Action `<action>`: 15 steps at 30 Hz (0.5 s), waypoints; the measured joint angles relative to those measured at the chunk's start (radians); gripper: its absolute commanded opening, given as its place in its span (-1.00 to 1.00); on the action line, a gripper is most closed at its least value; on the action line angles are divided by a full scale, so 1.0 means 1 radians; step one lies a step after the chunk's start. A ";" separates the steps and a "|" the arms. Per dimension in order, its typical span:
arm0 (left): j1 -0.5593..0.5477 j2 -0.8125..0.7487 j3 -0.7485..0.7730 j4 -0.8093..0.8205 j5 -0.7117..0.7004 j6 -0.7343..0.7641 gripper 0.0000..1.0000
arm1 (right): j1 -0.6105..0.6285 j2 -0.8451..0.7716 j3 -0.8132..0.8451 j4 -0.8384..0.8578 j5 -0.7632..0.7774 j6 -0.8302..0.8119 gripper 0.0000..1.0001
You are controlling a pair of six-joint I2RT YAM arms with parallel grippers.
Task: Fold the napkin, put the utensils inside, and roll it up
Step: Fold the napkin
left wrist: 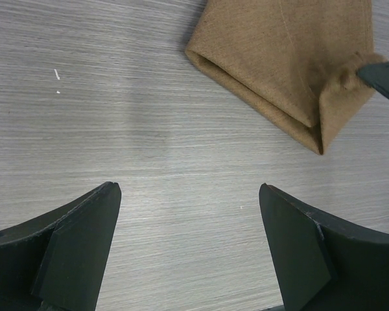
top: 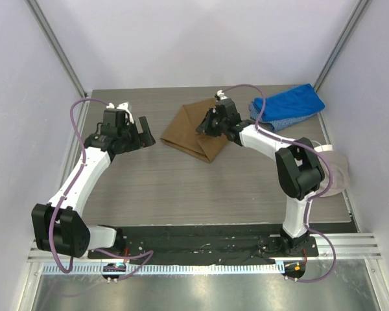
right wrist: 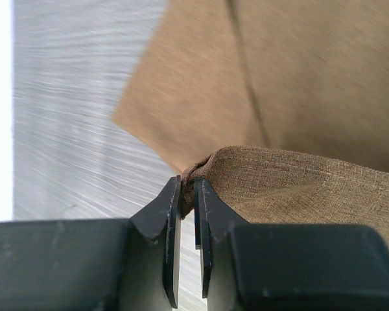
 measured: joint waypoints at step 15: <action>0.020 0.000 0.000 0.000 0.020 -0.004 0.86 | 0.074 0.240 0.228 0.048 -0.077 0.023 -0.98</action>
